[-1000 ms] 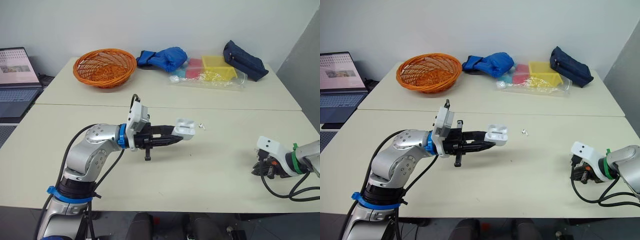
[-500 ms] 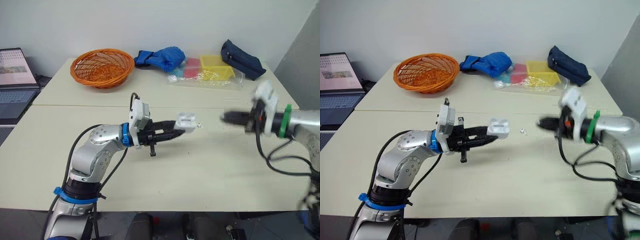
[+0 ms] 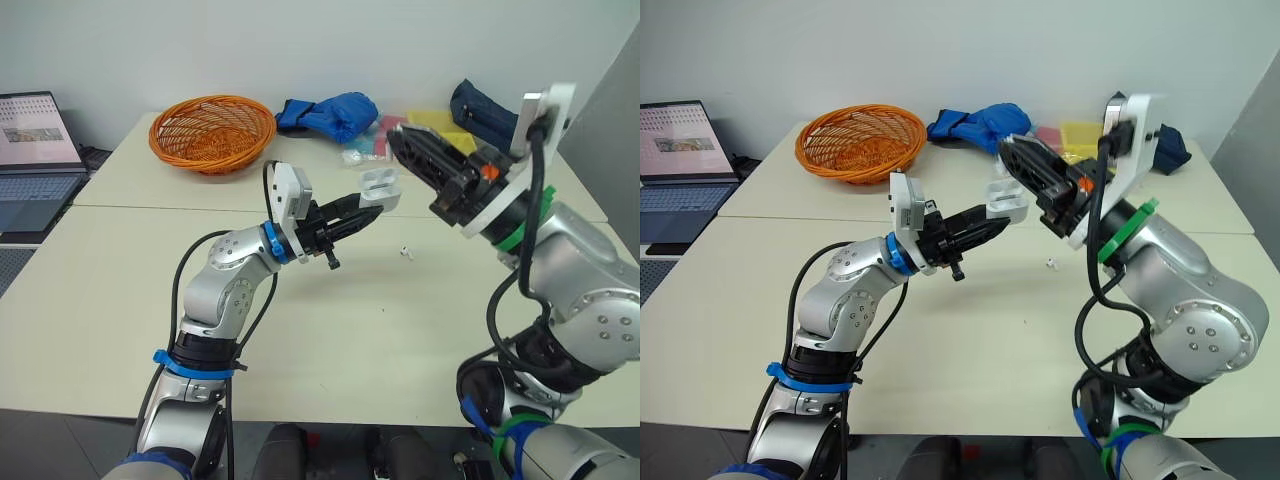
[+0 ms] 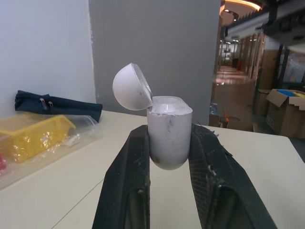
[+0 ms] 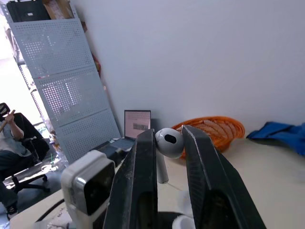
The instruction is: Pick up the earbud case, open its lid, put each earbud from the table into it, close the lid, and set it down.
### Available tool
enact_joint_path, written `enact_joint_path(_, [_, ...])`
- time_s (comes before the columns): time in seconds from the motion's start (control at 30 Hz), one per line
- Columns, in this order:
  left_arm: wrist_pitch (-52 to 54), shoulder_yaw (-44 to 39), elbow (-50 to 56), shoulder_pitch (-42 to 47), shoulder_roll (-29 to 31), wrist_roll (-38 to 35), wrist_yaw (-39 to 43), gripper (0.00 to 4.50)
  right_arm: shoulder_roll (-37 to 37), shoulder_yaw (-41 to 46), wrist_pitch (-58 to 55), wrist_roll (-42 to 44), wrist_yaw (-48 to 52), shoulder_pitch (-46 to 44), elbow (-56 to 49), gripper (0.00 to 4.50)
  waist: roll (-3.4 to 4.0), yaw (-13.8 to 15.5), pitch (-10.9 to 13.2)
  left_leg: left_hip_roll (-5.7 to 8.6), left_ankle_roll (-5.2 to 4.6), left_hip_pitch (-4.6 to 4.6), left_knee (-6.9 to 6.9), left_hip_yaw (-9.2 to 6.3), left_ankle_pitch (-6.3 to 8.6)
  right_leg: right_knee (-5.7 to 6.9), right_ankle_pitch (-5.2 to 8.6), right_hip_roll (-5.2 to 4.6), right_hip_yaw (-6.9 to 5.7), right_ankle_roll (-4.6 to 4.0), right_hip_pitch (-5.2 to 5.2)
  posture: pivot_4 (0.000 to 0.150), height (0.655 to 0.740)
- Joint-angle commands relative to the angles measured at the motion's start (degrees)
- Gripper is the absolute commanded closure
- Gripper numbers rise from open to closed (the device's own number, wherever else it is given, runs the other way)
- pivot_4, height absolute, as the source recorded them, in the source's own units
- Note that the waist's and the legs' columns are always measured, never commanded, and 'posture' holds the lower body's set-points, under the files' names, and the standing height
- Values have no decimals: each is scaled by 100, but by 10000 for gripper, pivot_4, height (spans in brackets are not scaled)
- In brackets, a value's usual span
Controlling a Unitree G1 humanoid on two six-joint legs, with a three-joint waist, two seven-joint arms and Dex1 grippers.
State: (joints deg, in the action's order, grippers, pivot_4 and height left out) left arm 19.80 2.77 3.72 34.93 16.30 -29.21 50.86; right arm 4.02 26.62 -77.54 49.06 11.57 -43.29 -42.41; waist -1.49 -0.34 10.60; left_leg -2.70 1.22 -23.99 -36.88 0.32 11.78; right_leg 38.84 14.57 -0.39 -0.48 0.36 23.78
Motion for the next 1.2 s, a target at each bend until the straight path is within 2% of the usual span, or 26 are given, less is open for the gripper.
enact_joint_path(0.03, [-30,-57,211,174,-15,-134,43,37573,251,-440,724,-84,156,334,-122,40764,0,-9,0,-1,0,0,1,-3,0,2,0,2,0,0,1,1500,7400])
enact_joint_path(0.2, [70,-58,340,178,-53,-235,2,37573,764,-1279,2011,-654,683,890,-45,40764,0,-30,0,-5,-1,1,4,-9,0,1,3,10,-1,-4,2,1500,7400])
enact_joint_path(0.43, [30,-96,307,163,-28,-234,-6,37573,859,-1868,3149,-1145,757,1155,202,40764,0,-66,0,-5,-1,2,4,-8,0,0,3,11,-6,-3,1,1500,7400])
enact_joint_path(0.83, [258,-152,555,106,-83,-455,-201,37573,926,-2434,4191,-1771,724,1394,514,40764,0,-70,0,-6,0,1,8,-8,0,-8,3,10,-4,-3,1,1500,7400])
enact_joint_path(1.2, [264,-154,613,74,-161,-505,-389,37573,800,-2682,4426,-2048,449,1447,543,40764,0,-68,0,-6,0,0,11,-7,0,-11,3,10,-5,-3,2,1500,7400])
